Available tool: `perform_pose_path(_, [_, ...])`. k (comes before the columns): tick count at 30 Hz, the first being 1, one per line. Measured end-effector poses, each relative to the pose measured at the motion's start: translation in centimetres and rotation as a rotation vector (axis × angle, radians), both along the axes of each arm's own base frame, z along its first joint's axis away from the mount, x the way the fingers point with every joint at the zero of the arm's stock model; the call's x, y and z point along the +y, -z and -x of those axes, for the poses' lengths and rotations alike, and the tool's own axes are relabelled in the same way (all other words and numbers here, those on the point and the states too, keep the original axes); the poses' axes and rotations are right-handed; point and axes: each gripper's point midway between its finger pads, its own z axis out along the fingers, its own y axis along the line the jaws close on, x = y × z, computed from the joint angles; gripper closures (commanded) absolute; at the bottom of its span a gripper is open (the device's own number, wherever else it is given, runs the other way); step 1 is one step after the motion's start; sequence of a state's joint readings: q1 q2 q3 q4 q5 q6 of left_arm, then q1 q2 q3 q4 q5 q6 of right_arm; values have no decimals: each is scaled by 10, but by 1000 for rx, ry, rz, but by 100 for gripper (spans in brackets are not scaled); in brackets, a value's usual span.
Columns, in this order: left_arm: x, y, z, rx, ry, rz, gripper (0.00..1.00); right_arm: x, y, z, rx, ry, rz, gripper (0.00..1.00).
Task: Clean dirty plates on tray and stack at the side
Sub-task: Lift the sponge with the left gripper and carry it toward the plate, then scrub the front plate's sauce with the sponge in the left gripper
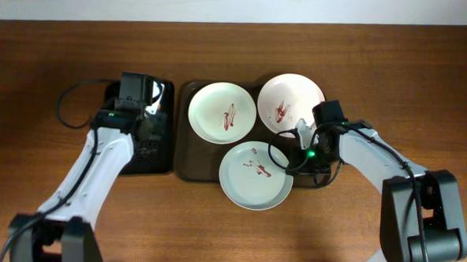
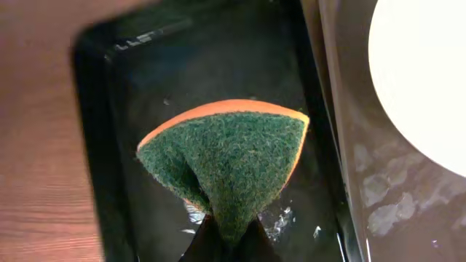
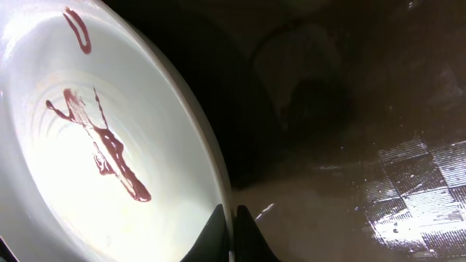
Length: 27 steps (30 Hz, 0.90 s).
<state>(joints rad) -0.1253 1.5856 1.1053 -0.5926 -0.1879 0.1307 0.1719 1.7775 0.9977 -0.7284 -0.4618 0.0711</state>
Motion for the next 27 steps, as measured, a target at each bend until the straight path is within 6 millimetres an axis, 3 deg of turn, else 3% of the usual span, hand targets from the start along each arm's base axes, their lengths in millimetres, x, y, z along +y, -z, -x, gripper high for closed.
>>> perform_pose_path(15, [-13, 10, 3, 37, 35, 64, 100, 0, 0, -1, -3, 0, 0, 96])
perform_pose_path(18, [-42, 10, 5, 49, 114, 214, 100, 1, -1, -7, -28, 4, -5, 96])
perform_pose_path(23, [-119, -9, 17, 69, 306, 569, 100, 3, -2, -16, -55, 33, -12, 96])
perform_pose_path(27, [-164, -20, 33, 120, 352, 714, 100, 3, -2, -17, -51, 45, -13, 96])
